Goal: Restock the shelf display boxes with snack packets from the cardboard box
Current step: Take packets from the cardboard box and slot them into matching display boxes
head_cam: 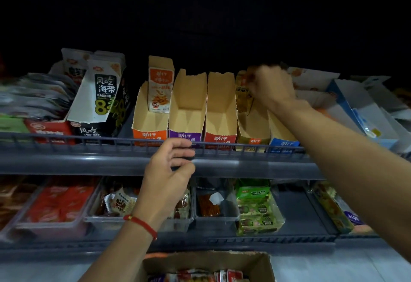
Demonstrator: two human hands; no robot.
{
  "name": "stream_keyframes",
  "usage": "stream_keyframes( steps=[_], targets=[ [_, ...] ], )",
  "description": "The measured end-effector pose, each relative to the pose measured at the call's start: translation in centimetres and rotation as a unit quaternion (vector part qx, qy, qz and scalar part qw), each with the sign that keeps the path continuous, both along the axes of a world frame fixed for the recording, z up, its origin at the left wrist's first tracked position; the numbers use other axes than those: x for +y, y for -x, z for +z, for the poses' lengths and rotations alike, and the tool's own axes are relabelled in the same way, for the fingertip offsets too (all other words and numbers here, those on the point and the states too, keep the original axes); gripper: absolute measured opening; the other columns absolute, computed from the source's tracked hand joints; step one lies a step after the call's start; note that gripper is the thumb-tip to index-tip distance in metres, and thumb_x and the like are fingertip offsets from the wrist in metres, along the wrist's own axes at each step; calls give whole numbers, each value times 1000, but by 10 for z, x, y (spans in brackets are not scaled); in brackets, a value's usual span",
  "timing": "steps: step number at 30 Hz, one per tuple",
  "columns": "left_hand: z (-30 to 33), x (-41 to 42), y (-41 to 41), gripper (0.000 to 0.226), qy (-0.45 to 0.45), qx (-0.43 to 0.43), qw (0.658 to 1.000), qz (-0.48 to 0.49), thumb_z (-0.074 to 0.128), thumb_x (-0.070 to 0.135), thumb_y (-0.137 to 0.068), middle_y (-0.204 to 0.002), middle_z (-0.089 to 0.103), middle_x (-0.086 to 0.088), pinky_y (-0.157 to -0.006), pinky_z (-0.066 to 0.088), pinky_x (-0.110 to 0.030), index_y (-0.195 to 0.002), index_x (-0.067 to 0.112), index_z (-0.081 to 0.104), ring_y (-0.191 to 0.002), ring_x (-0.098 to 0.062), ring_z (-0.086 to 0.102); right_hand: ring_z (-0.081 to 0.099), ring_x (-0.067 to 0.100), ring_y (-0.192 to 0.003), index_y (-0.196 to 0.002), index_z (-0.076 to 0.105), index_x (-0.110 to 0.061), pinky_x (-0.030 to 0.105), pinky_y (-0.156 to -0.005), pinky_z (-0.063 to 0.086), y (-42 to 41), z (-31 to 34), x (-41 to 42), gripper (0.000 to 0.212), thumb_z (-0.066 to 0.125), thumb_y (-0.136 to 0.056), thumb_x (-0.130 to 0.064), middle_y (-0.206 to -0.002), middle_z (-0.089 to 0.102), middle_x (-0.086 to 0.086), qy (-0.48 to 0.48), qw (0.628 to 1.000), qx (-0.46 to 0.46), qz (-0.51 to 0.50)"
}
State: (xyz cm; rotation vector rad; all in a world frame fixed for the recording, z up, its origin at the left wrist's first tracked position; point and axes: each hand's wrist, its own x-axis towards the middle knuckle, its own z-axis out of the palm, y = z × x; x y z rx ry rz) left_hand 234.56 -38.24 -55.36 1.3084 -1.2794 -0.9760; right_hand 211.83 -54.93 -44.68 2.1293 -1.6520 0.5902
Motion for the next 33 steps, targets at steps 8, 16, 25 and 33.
stream_keyframes(
  steps=[8, 16, 25, 33],
  targets=[
    [-77, 37, -9, 18, -89, -258, 957, -102, 65, 9, -90, -93, 68, 9, -80, 55, -28, -95, 26, 67, -87, -10, 64, 65, 2, -75, -94, 73, -22, 10, -68, 46, -13, -99, 172, 14, 59, -94, -25, -85, 71, -11, -356, 877, -14, 324],
    [-239, 98, -8, 13, -320, -372, 856, -164, 64, 19, -91, -112, 72, -9, -93, 53, -35, -102, 21, 70, -106, -30, 66, 43, 31, -139, -154, 36, -15, 43, -113, 40, -16, -394, 208, 83, 71, -89, -53, -157, 40, 11, -698, 694, 158, 79],
    [-299, 135, -10, 23, -396, -403, 795, -223, 65, 23, -92, -121, 64, 2, -81, 46, -22, -113, 31, 59, -103, -14, 62, -15, 56, -147, -157, -17, -36, 80, -105, -5, -74, -534, 278, 142, 63, -54, -93, -165, -18, 22, -644, 745, -122, -122],
    [-295, 133, -11, 22, -417, -403, 792, -191, 62, 24, -95, -127, 65, 1, -88, 56, -31, -116, 31, 61, -112, -19, 63, 40, 43, -135, -148, 30, -33, 54, -107, 41, -57, -528, 292, 77, 74, -86, -22, -147, 40, 15, -550, 827, -83, -77]
  ],
)
